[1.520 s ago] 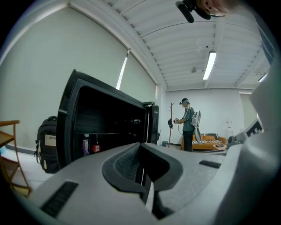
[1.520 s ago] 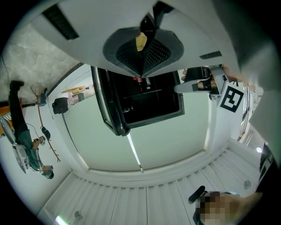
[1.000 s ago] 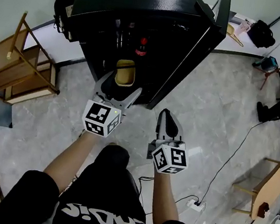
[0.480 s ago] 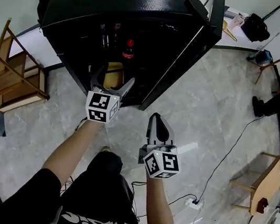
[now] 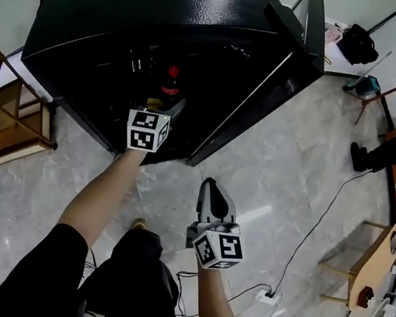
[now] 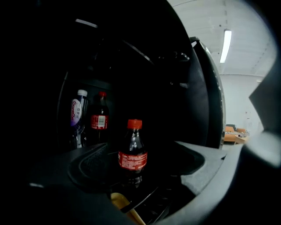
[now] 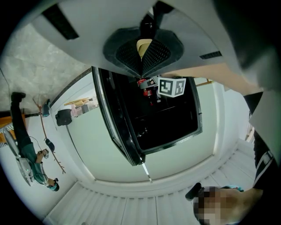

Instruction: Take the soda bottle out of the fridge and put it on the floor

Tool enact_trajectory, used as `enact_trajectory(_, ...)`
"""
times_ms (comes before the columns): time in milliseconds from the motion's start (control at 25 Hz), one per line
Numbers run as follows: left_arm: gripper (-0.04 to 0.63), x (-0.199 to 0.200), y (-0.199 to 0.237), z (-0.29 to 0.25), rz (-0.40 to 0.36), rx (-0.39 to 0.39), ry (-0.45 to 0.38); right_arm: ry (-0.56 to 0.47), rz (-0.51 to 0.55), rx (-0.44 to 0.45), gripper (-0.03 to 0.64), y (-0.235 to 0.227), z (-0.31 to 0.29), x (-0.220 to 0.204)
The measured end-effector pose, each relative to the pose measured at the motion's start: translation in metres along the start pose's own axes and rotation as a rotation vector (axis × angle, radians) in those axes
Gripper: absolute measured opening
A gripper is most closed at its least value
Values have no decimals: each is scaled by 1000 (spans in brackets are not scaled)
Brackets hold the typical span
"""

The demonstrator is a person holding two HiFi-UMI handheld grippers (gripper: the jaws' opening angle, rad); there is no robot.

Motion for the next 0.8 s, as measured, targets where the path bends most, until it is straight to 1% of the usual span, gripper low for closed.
enact_trajectory(160,442,-9,13,-35,3,-16,47,11,-14,-12,21,-6,-7,-6)
enact_trajectory(360,434,-6,16,-58,-21,-39,71,18,-34,-28,22,-13,-10,-14)
enact_trajectory(440,400,-4,15,-61,-41,-37,74,22,-41,-36,21,-17,-10,-18)
enact_trajectory(520,314,-2,16,-61,-60,-30,73,28,-49,-44,21,-19,-8,-22)
enact_trajectory(800,307,-3,14,-58,-64,-20,90,27,-82,-67,22,-23,-2,-24)
Point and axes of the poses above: the fingertips, and each gripper's own axes: z backward along the fingers, y to its left, x out of its top, the point moved 2 cm from there along z, backward along the fingers, and after that the axes turned 15 degrees about y, right-handed, at the moved point
